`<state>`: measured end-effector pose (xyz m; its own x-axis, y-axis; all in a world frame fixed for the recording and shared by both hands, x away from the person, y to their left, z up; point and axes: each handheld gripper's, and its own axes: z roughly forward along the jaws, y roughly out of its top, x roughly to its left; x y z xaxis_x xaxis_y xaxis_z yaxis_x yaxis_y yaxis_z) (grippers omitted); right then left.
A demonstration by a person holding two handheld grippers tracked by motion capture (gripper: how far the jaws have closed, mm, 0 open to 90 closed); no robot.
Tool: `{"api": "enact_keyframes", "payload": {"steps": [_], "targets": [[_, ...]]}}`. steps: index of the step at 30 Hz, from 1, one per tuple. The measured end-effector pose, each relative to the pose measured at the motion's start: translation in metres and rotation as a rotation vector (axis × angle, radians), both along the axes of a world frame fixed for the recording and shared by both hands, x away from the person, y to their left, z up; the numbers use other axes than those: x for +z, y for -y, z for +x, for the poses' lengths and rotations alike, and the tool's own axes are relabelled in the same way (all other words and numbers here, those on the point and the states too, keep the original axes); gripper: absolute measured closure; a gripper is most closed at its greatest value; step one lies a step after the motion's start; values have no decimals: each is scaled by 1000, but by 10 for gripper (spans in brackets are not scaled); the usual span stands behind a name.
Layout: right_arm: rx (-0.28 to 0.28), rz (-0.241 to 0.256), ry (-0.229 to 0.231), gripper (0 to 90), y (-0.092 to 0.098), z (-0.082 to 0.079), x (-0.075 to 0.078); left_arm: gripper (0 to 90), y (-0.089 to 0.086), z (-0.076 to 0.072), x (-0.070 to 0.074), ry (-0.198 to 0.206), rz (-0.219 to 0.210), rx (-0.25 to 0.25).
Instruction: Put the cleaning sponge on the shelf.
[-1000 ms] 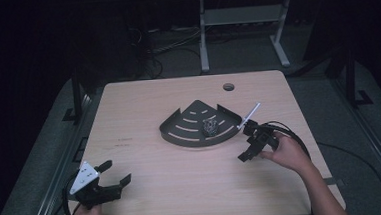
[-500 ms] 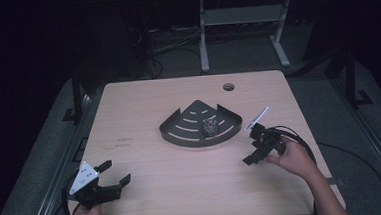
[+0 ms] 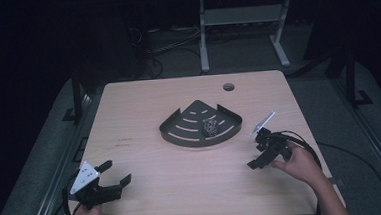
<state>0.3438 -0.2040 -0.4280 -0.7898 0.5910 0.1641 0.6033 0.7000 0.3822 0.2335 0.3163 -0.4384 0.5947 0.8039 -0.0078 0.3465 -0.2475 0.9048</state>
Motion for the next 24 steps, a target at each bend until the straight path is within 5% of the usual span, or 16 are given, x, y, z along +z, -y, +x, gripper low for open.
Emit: {"api": "enact_keyframes", "payload": {"steps": [24], "targets": [[-34,48,11,171,22,-26,-9,135,1,0,0,0,-2,-2]]}}
